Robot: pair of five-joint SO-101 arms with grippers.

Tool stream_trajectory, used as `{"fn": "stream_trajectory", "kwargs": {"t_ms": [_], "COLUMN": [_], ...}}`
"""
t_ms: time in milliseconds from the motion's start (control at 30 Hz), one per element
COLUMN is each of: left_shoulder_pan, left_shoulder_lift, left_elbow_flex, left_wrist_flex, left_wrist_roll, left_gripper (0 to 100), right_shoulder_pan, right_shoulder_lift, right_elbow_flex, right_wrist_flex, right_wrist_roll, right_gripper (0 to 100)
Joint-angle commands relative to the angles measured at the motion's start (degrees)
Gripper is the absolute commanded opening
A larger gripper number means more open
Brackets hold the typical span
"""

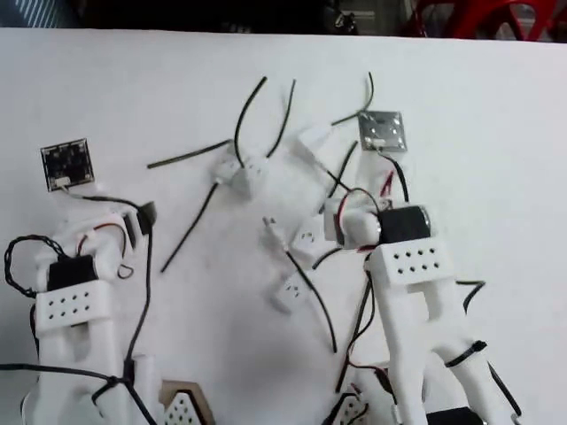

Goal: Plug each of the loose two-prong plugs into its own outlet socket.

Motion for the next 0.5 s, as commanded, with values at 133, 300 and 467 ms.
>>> {"fn": "stream_trajectory", "kwargs": {"t_ms": [133, 300, 467], "left_shoulder_pan": [-0.7, -0.7, -0.7], "left_shoulder_lift": [-1.4, -1.4, -1.4], "left_elbow_flex": [-0.3, -0.3, -0.3], "left_wrist_flex": [-1.8, -1.8, -1.9], "left_wrist_roll": [0.4, 0.4, 0.4], "left_gripper": [29, 29, 29], "right_shoulder_pan": [5.8, 7.8, 7.8], "right_shoulder_lift": [-1.9, -1.8, 3.7], "right_elbow_flex": [9.1, 12.2, 15.5], "right_wrist_flex": [0.4, -2.4, -9.7], "right_wrist_roll": [4.0, 5.5, 5.3], "right_gripper": [14.4, 14.4, 14.2]}}
